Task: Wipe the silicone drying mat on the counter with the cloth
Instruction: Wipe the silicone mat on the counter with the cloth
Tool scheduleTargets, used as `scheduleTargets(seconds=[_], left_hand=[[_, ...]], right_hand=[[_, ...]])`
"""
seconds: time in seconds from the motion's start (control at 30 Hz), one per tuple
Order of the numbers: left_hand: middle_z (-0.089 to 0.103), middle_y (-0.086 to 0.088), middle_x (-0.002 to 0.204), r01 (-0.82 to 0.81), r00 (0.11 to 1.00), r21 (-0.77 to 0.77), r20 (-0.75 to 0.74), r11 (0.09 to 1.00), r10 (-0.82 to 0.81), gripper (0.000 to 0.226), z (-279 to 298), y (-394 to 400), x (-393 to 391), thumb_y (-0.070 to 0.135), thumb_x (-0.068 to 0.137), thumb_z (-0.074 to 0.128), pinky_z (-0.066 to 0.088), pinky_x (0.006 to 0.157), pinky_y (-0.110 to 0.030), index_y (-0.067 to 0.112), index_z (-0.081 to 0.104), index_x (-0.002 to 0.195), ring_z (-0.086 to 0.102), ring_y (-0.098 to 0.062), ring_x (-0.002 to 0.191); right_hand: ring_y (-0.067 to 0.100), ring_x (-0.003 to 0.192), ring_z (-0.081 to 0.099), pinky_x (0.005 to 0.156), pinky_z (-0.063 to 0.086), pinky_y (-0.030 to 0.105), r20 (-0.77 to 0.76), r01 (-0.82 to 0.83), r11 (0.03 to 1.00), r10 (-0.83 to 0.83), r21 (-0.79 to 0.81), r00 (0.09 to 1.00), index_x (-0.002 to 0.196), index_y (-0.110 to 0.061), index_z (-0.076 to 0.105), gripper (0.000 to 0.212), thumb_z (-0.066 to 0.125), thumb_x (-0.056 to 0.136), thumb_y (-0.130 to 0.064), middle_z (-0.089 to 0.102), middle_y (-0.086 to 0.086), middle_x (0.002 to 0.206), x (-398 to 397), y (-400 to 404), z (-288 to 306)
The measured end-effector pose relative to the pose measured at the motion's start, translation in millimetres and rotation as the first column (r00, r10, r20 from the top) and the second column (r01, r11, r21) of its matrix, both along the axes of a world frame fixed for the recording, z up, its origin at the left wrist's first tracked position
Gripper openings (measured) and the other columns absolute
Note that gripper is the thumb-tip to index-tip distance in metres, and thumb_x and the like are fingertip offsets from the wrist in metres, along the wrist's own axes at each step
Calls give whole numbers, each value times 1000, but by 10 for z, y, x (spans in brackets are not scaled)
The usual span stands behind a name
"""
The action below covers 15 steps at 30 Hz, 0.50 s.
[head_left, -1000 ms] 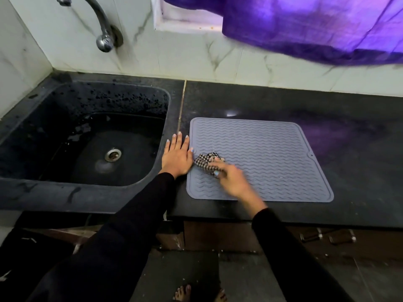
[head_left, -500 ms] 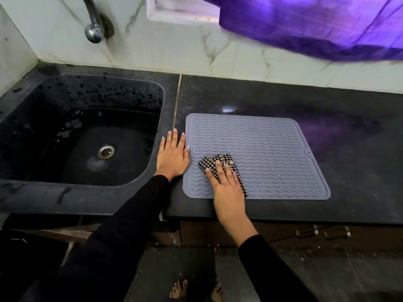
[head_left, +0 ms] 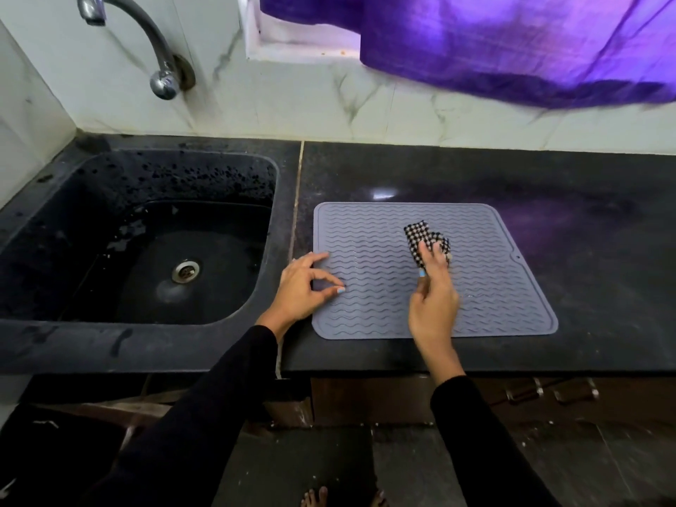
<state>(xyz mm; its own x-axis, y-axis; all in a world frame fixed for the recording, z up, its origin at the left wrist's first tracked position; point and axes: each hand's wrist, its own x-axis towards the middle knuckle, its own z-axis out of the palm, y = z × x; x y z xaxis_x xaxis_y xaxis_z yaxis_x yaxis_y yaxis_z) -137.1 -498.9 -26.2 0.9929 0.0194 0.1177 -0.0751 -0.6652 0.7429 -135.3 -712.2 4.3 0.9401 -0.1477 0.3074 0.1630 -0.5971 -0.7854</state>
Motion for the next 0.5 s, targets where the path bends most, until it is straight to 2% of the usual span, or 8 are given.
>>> scheduleTargets(seconds=[0.1, 0.2, 0.33, 0.43, 0.5], left_hand=[[43, 4, 143, 9, 999, 50, -49, 999, -7, 19, 1, -2, 8, 34, 72, 76, 7, 113, -37, 34, 73, 90, 25, -19, 137], [42, 7, 143, 1, 997, 88, -72, 996, 6, 19, 16, -22, 33, 36, 71, 75, 4, 107, -30, 36, 73, 90, 23, -17, 137], [42, 12, 140, 6, 996, 121, -84, 993, 4, 13, 34, -45, 68, 38, 71, 76, 2, 100, -26, 38, 72, 83, 21, -15, 134], [37, 12, 142, 44, 998, 181, -47, 983, -36, 10, 58, -55, 90, 39, 70, 76, 1, 105, -35, 37, 72, 79, 17, -15, 135], [35, 9, 144, 72, 996, 268, 39, 961, -86, 7, 48, -52, 89, 39, 73, 73, 2, 108, -41, 34, 72, 78, 16, -16, 136]], right_hand=[[19, 141, 25, 117, 19, 35, -89, -125, 971, 108, -203, 990, 139, -20, 41, 65, 46, 82, 12, 33, 2, 150, 31, 1, -237], [20, 140, 26, 118, 13, 32, -106, -185, 899, 155, -396, 982, 138, -21, 42, 66, 46, 80, 11, 35, 4, 149, 8, 32, -375], [21, 139, 30, 116, 14, 32, -81, -149, 894, 127, -423, 989, 137, -21, 43, 64, 47, 81, 9, 38, 5, 147, -13, 55, -373], [22, 138, 32, 116, 17, 34, -68, -144, 893, 127, -426, 990, 136, -21, 44, 64, 49, 80, 9, 39, 5, 146, -18, 59, -382], [22, 138, 31, 116, 16, 34, -70, -146, 890, 128, -432, 989, 136, -21, 44, 64, 49, 80, 9, 39, 5, 146, -20, 66, -381]])
